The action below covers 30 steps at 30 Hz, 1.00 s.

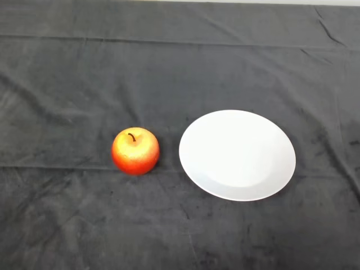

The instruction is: Move the apple to the plate

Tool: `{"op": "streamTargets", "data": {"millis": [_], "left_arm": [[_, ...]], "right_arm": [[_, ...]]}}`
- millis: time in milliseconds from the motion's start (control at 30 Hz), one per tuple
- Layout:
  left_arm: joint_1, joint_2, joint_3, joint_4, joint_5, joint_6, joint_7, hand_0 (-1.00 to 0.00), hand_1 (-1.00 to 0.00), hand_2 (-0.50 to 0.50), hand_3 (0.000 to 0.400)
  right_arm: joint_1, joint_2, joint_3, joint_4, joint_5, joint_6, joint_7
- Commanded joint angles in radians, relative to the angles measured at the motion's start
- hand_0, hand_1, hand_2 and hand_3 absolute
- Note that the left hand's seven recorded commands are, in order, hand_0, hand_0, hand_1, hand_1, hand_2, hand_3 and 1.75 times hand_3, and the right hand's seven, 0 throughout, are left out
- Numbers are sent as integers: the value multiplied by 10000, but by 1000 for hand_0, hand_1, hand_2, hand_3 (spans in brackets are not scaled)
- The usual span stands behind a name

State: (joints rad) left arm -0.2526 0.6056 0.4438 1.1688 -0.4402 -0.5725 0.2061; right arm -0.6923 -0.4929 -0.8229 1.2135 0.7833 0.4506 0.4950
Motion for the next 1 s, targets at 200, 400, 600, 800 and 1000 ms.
{"op": "streamTargets", "data": {"millis": [200,400,600,800,1000], "left_arm": [[-285,-81,266,30,238,46,-120,0,0,0,0],[-363,-119,318,4,319,-52,-157,0,0,0,0],[-563,-184,261,-16,517,-246,-139,0,0,0,0],[-813,-287,101,-27,826,-609,-157,0,0,0,0],[-1022,-398,-49,-36,1097,-1064,-345,0,0,0,0]], "right_arm": [[-404,-325,-151,-147,253,-42,8],[-404,-325,-151,-147,254,-42,7],[-404,-325,-151,-148,254,-42,7],[-404,-325,-151,-148,254,-42,7],[-404,-325,-151,-148,254,-42,7]]}}
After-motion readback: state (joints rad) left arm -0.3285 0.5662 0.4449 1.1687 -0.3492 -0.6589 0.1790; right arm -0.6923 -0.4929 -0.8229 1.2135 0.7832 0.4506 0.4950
